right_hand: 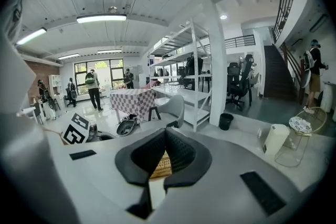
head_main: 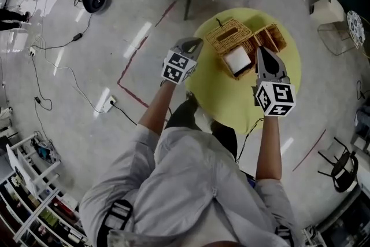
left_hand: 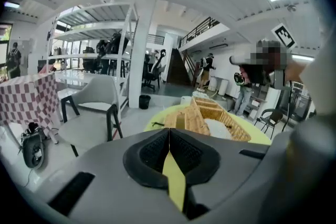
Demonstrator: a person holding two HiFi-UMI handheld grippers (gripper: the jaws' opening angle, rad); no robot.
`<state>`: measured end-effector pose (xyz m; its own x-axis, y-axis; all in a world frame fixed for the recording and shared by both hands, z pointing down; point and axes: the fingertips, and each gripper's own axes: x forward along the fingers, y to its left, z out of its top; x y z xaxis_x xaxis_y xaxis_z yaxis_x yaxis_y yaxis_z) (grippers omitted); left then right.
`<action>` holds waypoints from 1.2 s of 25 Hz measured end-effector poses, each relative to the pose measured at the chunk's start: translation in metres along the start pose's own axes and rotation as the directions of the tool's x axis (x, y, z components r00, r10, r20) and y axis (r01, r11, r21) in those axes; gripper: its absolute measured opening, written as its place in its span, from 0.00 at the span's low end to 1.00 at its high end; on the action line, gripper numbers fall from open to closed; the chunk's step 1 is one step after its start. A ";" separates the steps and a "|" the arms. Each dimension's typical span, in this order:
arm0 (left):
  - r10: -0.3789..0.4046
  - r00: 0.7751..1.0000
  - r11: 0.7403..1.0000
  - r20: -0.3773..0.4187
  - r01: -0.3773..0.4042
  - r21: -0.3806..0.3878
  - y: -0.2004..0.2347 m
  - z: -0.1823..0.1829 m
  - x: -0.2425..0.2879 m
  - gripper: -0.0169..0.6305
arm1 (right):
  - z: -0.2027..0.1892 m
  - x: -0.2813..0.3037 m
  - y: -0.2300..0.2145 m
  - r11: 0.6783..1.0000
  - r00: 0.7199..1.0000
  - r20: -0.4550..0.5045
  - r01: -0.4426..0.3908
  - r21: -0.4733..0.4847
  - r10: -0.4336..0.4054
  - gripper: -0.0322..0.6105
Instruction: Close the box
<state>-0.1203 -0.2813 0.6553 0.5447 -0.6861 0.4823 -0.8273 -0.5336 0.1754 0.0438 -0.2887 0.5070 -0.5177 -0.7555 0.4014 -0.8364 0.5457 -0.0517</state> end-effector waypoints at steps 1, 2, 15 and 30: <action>0.000 1.000 1.000 -0.029 0.000 0.002 -0.001 -0.012 0.005 0.07 | -0.006 0.000 -0.001 1.000 1.000 -0.006 0.005 0.003 -0.005 0.09; -0.003 0.999 1.000 -0.051 0.003 -0.002 -0.001 -0.023 0.011 0.07 | -0.011 0.001 -0.002 1.000 1.000 -0.013 0.010 0.006 -0.010 0.09; -0.029 0.968 1.000 -0.248 0.031 0.002 0.016 -0.081 0.066 0.07 | -0.055 0.010 0.001 0.998 0.996 -0.081 0.038 0.040 -0.035 0.09; -0.021 0.988 1.000 -0.156 0.020 -0.010 0.022 -0.070 0.075 0.07 | -0.063 0.006 -0.009 0.996 0.994 -0.093 0.070 0.050 -0.065 0.09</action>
<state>-0.1069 -0.3102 0.7554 0.5339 -0.5892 0.6065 -0.8179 -0.5419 0.1936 0.0598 -0.2752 0.5673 -0.4435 -0.7525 0.4870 -0.8785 0.4727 -0.0696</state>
